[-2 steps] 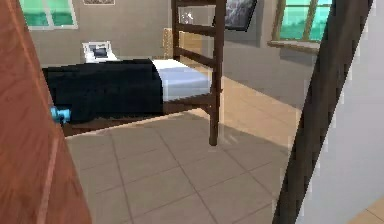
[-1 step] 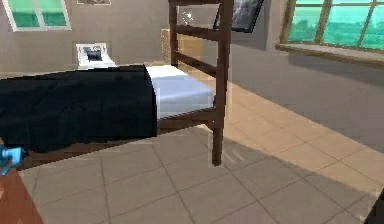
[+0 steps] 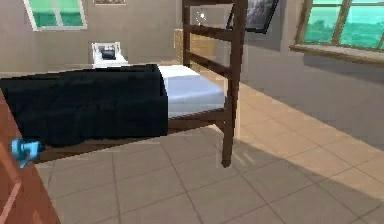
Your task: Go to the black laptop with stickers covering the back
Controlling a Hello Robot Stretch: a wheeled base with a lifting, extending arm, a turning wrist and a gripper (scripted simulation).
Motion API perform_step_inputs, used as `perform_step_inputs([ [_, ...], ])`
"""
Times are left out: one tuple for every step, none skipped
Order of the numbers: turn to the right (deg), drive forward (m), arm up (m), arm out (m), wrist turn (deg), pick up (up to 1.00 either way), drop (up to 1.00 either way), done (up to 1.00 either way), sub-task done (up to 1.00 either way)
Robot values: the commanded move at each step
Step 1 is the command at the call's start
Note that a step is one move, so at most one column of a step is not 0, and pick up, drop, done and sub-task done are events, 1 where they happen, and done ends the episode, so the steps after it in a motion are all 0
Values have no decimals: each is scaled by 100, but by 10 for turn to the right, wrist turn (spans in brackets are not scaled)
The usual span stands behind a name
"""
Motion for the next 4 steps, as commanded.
perform_step_inputs([
  [0, 30, 0, 0, 0, 0, 0, 0, 0],
  [120, 0, 0, 0, 0, 0, 0, 0, 0],
  [0, 35, 0, 0, 0, 0, 0, 0, 0],
  [300, 0, 0, 0, 0, 0, 0, 0, 0],
])
